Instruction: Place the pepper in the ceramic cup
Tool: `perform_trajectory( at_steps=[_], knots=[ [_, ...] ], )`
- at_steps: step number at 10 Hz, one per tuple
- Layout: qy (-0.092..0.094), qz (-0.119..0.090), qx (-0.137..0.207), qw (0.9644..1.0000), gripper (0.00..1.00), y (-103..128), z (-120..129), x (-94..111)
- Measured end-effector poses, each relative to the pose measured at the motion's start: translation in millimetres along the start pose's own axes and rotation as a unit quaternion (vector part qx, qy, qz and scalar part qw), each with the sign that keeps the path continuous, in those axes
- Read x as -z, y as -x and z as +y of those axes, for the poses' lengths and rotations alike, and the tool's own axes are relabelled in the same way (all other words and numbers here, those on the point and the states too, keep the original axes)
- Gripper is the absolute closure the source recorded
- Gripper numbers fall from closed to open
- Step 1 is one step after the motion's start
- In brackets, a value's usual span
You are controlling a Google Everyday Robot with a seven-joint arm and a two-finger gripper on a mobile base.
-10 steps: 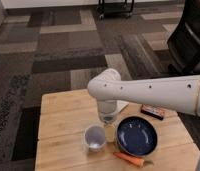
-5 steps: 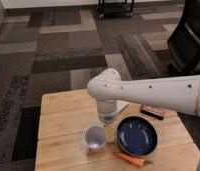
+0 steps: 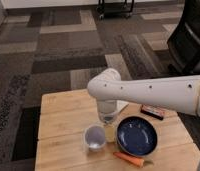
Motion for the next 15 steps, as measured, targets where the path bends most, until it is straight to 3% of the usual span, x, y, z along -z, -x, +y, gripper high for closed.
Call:
perform_trajectory(
  at_steps=[8, 11, 15],
  knots=[
    [-0.002, 0.001, 0.005, 1.0000, 0.35, -1, 0, 0],
    [-0.001, 0.017, 0.035, 0.9992, 0.35, -13, 1, 1],
    [0.020, 0.034, 0.078, 0.9962, 0.35, -34, 4, -4]
  ],
)
